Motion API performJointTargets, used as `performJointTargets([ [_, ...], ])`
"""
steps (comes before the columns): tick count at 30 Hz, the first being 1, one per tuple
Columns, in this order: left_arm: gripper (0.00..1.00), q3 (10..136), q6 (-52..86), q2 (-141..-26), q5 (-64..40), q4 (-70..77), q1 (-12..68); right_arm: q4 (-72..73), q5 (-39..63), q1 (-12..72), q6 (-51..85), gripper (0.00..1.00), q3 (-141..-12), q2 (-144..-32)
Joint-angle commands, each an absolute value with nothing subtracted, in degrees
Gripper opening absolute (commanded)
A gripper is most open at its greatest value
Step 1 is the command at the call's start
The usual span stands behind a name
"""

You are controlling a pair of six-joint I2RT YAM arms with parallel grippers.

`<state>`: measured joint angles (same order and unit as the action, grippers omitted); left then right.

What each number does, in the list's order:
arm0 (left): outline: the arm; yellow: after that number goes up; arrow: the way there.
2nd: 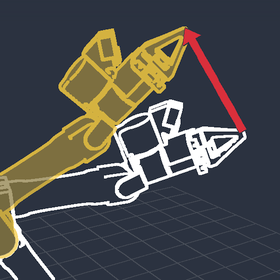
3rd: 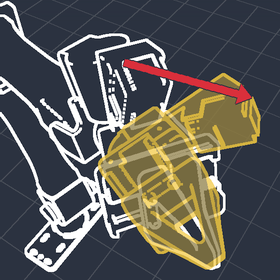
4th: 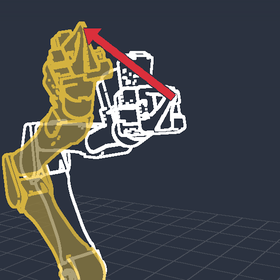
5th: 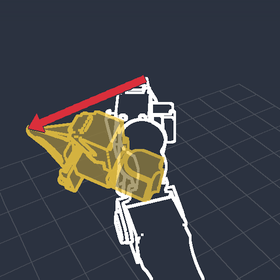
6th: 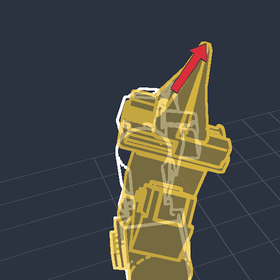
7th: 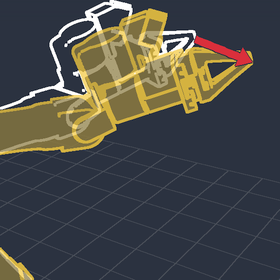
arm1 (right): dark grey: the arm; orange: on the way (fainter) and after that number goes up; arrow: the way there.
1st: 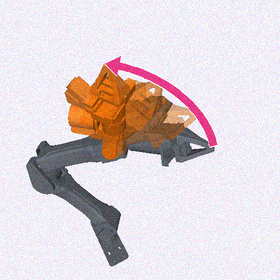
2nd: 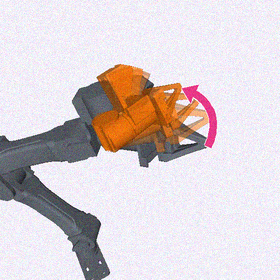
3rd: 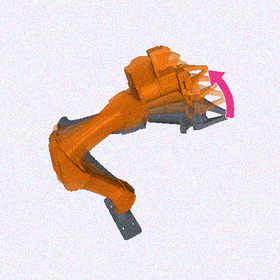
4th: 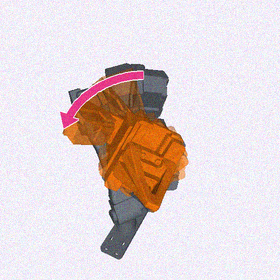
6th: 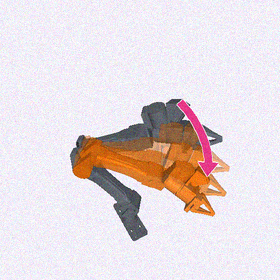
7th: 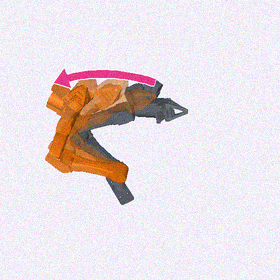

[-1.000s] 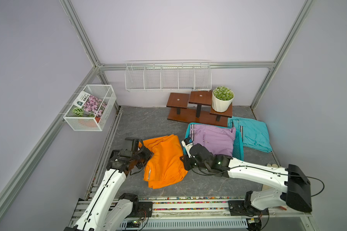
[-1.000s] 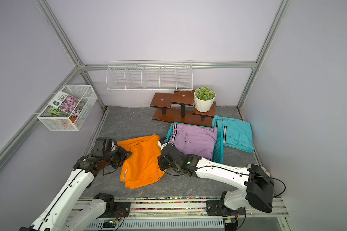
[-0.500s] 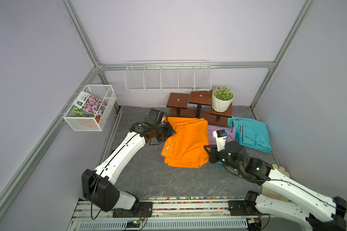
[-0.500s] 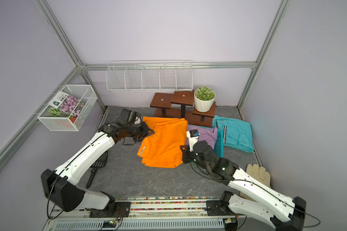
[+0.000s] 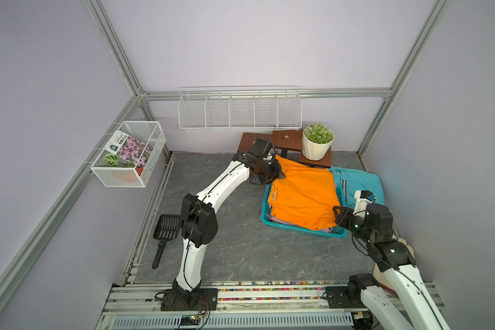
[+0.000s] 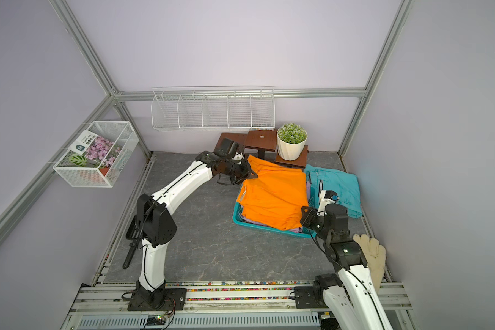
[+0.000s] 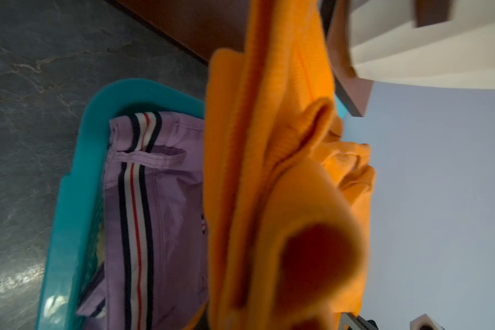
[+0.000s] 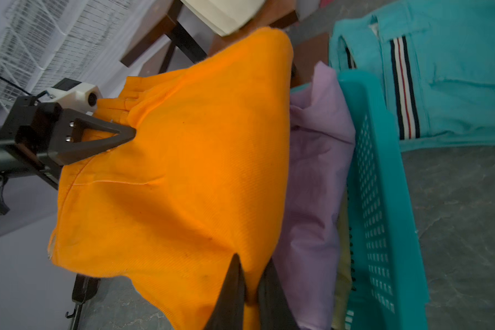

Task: Put the folded long pants in the basket
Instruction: Place the long pant in the basket.

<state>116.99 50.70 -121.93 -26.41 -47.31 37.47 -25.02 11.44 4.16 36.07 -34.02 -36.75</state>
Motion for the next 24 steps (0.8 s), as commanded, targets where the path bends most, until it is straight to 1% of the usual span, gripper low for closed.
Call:
performJointTargets([
  [1,0.0,119.4,51.2,-122.0,-20.4,-47.1,35.2,-25.1,12.8,0.5,37.4,0.0,-31.9,-33.8],
  [5,0.0,118.9,52.8,-123.0,-18.9,-46.8,35.4,-27.0,8.0,-0.3,36.0,0.0,-31.6,-35.4],
  [10,0.0,118.3,53.4,-124.2,-18.8,-47.3,36.2,-24.5,12.1,-2.8,36.5,0.0,-29.5,-40.2],
  [13,0.0,116.5,54.2,-123.7,-16.9,-45.9,36.4,-24.9,10.4,-4.2,37.2,0.0,-27.7,-38.7],
  [16,0.0,116.3,54.5,-125.5,-17.2,-44.4,36.4,-25.6,8.0,-5.6,37.4,0.0,-27.4,-39.2],
  [20,0.0,118.2,54.3,-130.2,-17.5,-45.4,36.4,-21.5,11.6,-7.8,38.1,0.0,-26.6,-45.7],
  [22,0.0,117.8,54.1,-131.5,-16.1,-45.3,36.4,-18.9,14.3,-9.0,38.6,0.0,-26.1,-48.9],
  [24,0.0,116.5,53.9,-132.0,-13.7,-45.0,36.5,-19.2,14.1,-9.5,38.8,0.0,-26.1,-49.9],
])
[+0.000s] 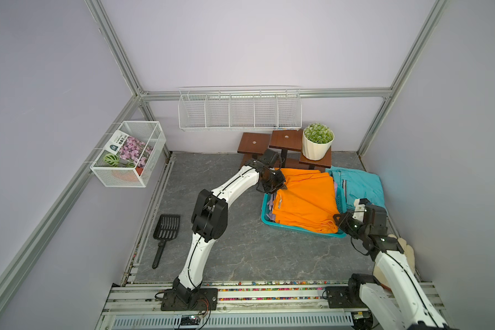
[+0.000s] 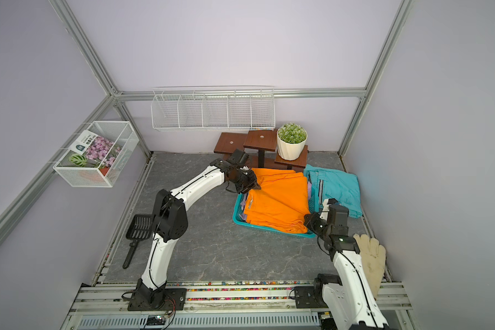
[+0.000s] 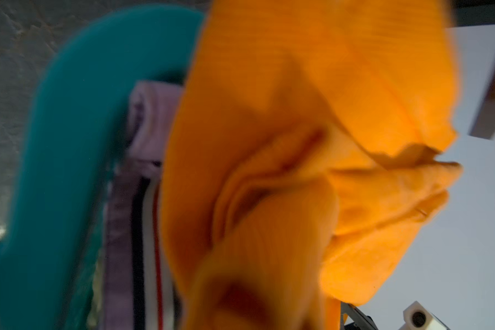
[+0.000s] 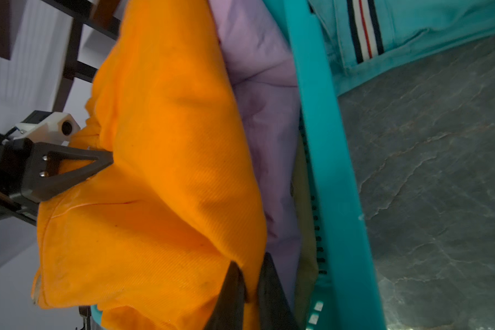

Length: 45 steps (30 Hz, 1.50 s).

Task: Put the folded long pants in the basket
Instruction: Place the long pant in the basket.

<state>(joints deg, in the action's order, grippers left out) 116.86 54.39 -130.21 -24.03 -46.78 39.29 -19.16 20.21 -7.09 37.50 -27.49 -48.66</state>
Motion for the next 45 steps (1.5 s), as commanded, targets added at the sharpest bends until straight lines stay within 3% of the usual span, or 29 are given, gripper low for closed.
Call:
performJointTargets([
  [1,0.0,115.8,53.6,-132.2,-13.0,-44.9,36.5,-19.7,13.2,-9.5,38.8,0.0,-26.1,-49.5],
  [6,0.0,111.0,51.5,-132.2,-10.5,-48.3,34.8,-14.8,17.9,-9.4,40.0,0.0,-21.2,-45.7],
  [11,0.0,92.4,52.2,-120.2,-6.1,-40.9,30.8,-9.0,18.8,-6.1,41.6,0.0,-18.9,-49.6],
  [14,0.0,85.7,51.1,-114.3,-6.8,-37.9,28.4,-5.1,16.8,0.7,43.2,0.0,-19.7,-54.2],
  [18,0.0,85.8,48.0,-113.1,-6.6,-42.0,25.2,-2.9,5.3,15.1,45.2,0.0,-23.4,-60.1],
  [21,0.0,83.5,46.8,-111.9,-6.7,-42.1,22.5,0.2,2.7,21.0,46.5,0.0,-25.7,-65.7],
  [28,0.0,76.8,44.3,-107.8,-6.9,-40.5,13.2,7.5,0.9,26.3,47.4,0.0,-28.9,-78.0],
  [32,0.0,77.6,41.5,-106.8,-4.1,-42.2,11.8,8.7,-1.4,31.6,47.4,0.0,-32.1,-83.3],
  [39,0.0,80.0,40.0,-105.5,-3.3,-43.1,11.8,8.6,-6.1,37.5,48.0,0.0,-33.4,-83.0],
  [45,0.0,86.4,38.7,-111.8,-4.6,-45.0,11.8,8.2,-12.2,45.2,49.2,0.0,-34.5,-84.2],
])
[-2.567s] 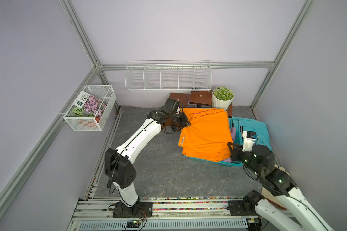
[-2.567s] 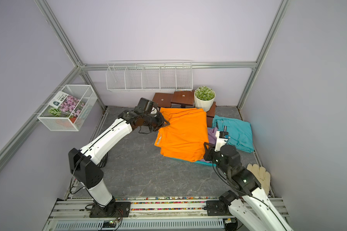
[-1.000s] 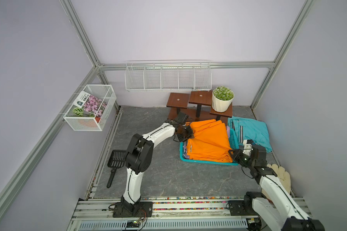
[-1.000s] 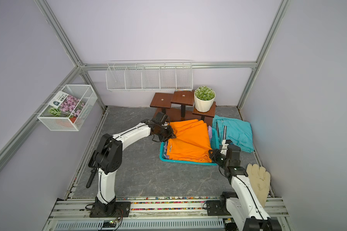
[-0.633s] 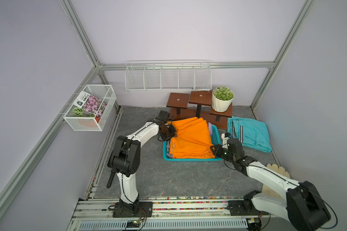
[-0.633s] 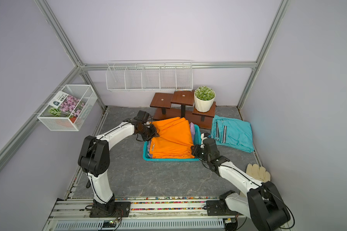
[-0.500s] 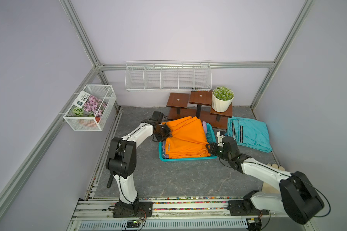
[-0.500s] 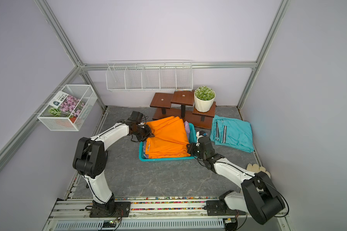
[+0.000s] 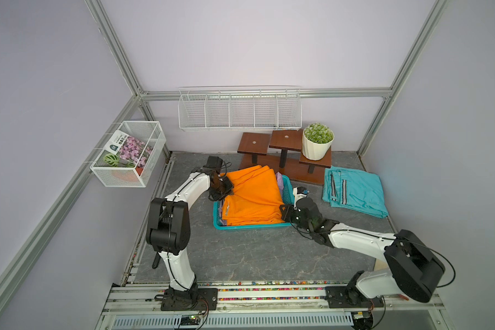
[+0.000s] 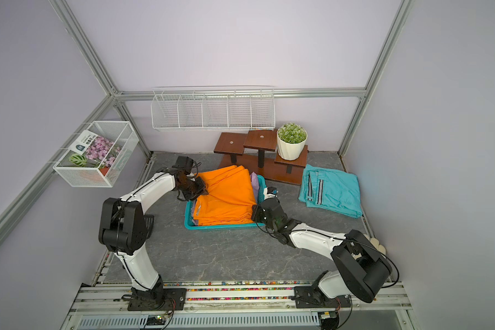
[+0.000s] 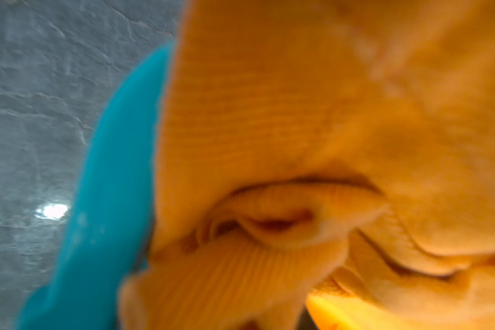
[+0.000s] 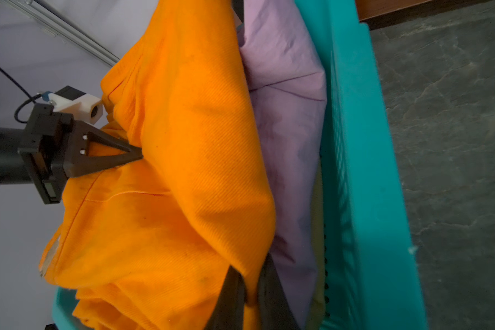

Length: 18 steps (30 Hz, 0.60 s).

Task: Put the folded long pants in the basket
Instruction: Place the long pant in the basket.

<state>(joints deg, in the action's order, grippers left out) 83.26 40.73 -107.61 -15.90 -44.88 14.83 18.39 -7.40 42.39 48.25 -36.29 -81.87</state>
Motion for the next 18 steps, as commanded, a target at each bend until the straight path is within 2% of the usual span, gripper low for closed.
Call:
performJointTargets([
  [1,0.0,87.7,38.2,-113.2,-4.9,-45.6,11.7,8.2,-12.2,45.8,49.4,0.0,-35.1,-85.2],
  [9,0.0,93.7,37.4,-119.4,-6.7,-47.4,9.2,9.1,-13.1,48.4,49.7,0.0,-39.2,-90.5],
  [10,0.0,94.6,37.5,-119.4,-6.2,-48.1,9.1,8.6,-13.2,48.4,49.4,0.03,-39.6,-90.3],
  [11,0.1,95.0,37.4,-119.0,-5.8,-48.4,9.1,7.8,-13.7,48.4,48.7,0.08,-39.9,-89.5],
  [12,0.31,94.6,37.5,-117.8,-6.0,-48.0,9.2,6.5,-14.5,48.4,48.0,0.14,-40.3,-88.4],
  [13,0.58,93.7,37.6,-116.5,-6.6,-47.1,9.2,4.9,-15.5,48.4,47.3,0.19,-40.8,-87.1],
  [14,0.7,92.6,37.5,-114.7,-7.6,-46.0,9.2,3.5,-16.5,48.4,46.5,0.29,-41.0,-85.4],
  [15,0.77,91.5,37.5,-112.8,-8.5,-45.2,9.2,2.1,-17.6,48.4,46.1,0.38,-41.1,-83.5],
  [18,0.79,90.0,37.8,-107.5,-10.4,-45.2,9.6,-1.8,-20.0,48.4,44.9,0.57,-41.9,-78.3],
])
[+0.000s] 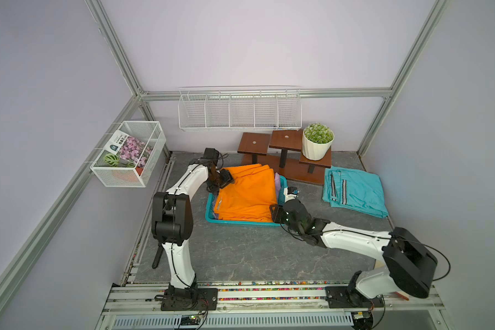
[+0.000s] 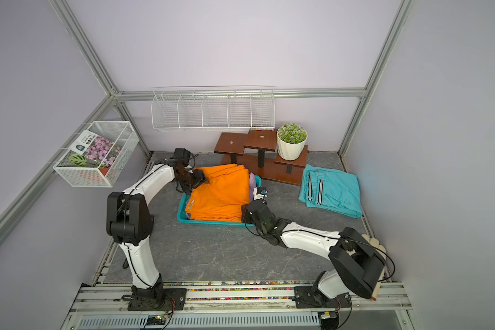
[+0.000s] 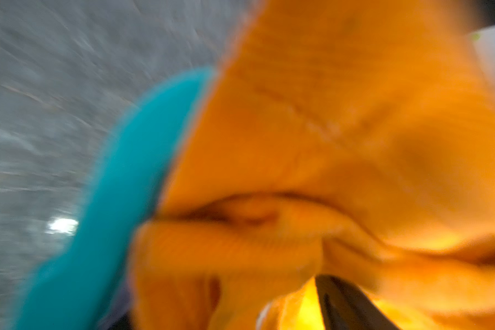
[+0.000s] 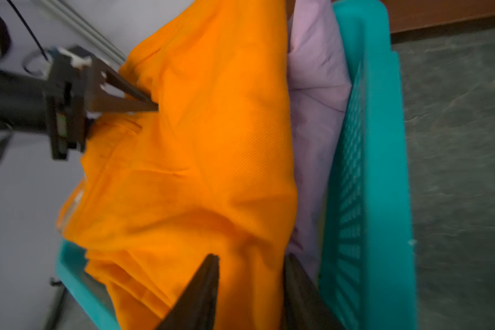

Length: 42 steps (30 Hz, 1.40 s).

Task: Put the folded long pants in the basket
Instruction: Place the long pant in the basket, then move the long pant to the center of the board.

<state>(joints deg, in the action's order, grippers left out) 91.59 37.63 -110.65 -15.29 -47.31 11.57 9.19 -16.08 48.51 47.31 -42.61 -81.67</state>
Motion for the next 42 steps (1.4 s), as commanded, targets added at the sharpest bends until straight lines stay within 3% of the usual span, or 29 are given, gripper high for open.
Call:
performJointTargets([
  [1,0.81,89.8,38.0,-105.9,-10.4,-45.5,9.9,-2.3,-20.1,48.4,44.1,0.63,-41.9,-76.7],
  [4,0.82,89.1,39.6,-100.2,-9.3,-46.9,11.2,-3.0,-20.2,48.3,42.9,0.78,-41.3,-72.1],
  [10,0.85,87.0,41.4,-87.7,-5.4,-49.4,15.1,-9.0,-23.5,48.1,41.4,0.81,-41.3,-62.3],
  [15,0.89,85.3,40.5,-79.0,1.5,-42.9,32.9,-18.3,-30.0,45.1,40.7,0.82,-39.1,-47.7],
  [17,0.89,84.5,40.7,-79.4,0.3,-38.5,38.5,-23.4,-32.1,42.0,41.3,0.9,-38.2,-40.5],
  [23,0.89,89.7,42.0,-94.8,-4.2,-27.4,49.3,-34.0,-36.5,32.8,41.5,0.96,-37.8,-21.4],
  [32,0.87,117.3,45.1,-126.3,-11.0,-24.7,51.4,-39.1,-42.8,30.9,40.5,0.98,-39.6,-21.4],
  [39,0.87,143.9,44.7,-148.5,-11.9,-30.9,51.4,-39.6,-45.6,30.8,40.7,0.98,-39.9,-20.6],
  [42,0.87,145.5,46.1,-152.6,-13.0,-26.3,51.2,-39.5,-44.7,30.8,40.3,0.98,-39.5,-19.7],
])
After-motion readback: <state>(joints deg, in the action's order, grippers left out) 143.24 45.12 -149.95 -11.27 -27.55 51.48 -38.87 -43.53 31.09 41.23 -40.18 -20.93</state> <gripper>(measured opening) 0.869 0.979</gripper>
